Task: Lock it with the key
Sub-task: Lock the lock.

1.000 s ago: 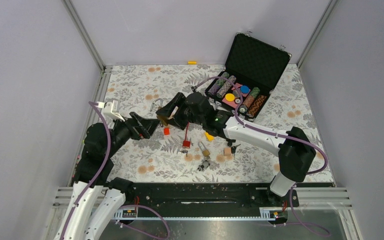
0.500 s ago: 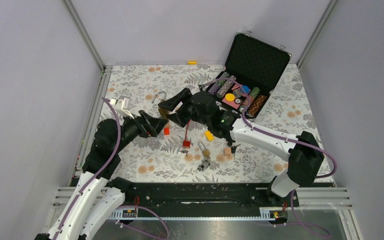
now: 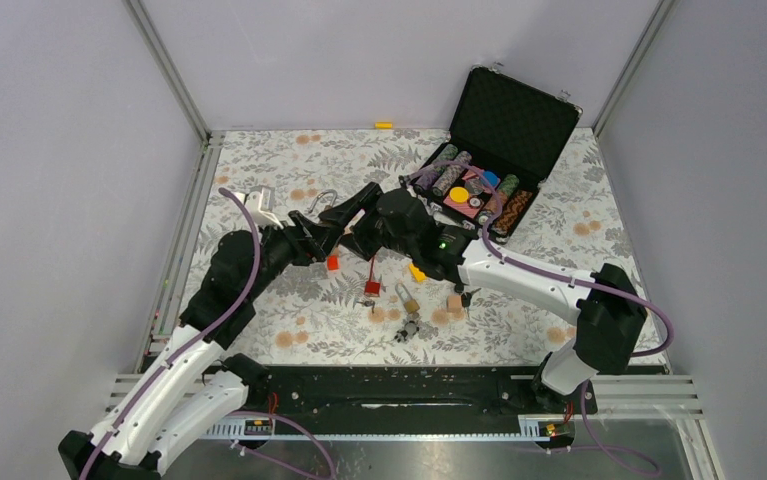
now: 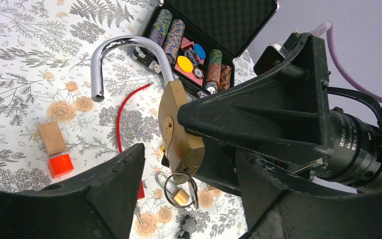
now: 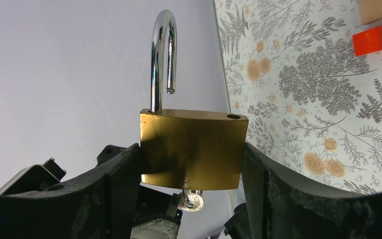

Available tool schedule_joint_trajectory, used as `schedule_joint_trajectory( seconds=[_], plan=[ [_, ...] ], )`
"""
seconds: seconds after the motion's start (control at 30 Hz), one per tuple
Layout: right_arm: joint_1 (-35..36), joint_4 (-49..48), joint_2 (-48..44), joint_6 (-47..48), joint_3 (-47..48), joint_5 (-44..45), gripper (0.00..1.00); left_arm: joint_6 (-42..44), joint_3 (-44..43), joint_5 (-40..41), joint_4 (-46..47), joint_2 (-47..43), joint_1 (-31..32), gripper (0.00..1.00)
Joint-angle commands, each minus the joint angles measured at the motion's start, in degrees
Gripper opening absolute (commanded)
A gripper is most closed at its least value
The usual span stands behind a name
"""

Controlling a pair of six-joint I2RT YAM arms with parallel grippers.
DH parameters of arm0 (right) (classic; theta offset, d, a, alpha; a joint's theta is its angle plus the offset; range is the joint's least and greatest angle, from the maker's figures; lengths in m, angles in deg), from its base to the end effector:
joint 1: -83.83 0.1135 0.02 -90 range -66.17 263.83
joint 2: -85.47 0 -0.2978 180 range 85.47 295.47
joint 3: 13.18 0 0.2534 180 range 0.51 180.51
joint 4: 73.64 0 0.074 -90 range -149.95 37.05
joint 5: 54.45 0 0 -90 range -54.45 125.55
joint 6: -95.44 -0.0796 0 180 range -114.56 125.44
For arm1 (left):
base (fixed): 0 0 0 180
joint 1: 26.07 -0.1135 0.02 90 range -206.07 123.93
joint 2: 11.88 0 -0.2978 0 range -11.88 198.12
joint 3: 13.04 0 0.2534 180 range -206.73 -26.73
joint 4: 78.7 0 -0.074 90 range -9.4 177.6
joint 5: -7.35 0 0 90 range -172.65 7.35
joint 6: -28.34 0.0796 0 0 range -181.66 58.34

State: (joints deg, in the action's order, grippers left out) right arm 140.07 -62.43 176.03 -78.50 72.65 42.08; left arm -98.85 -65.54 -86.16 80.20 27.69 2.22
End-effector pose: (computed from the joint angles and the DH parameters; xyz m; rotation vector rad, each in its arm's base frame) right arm 0.2424 0.3463 0.3483 0.6109 2.0873 1.4990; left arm 0.1644 -0.0940 0.3381 -0.0918 1.7952 -0.8886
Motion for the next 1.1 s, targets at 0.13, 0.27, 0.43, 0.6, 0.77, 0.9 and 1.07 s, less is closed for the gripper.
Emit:
schedule_joint_trajectory(
  seconds=[0.13,0.27,0.43,0.6,0.77,0.9,1.07],
  plan=[
    [0.62,-4.95,-4.21,-1.54,2.89,3.73,0.53,-1.06,0.64,9.57,7.07,2.61,4.30,0.60],
    [0.66,-5.65,-3.62,-2.84,2.82,2.96,0.53,-1.91,0.83,11.52,9.28,4.15,5.95,0.53],
    [0.45,-5.62,-4.02,-3.42,2.28,2.84,0.53,-1.67,0.94,13.92,9.51,4.93,6.94,0.32],
    [-0.18,-5.72,-4.84,-1.84,1.26,2.52,0.66,-0.50,0.53,14.65,8.58,5.04,6.99,0.00],
    [-3.95,-13.43,-8.57,5.77,-5.93,-1.31,1.00,3.19,-1.47,14.62,7.49,3.85,7.04,0.00],
    [-9.84,-16.15,-14.95,13.26,-13.60,-5.97,1.00,7.11,-4.64,10.92,4.93,3.60,6.99,0.00],
    [-18.05,-19.10,-23.64,31.38,-17.94,-23.21,0.97,12.77,-12.45,1.91,-2.37,5.31,7.04,0.00]
  ],
)
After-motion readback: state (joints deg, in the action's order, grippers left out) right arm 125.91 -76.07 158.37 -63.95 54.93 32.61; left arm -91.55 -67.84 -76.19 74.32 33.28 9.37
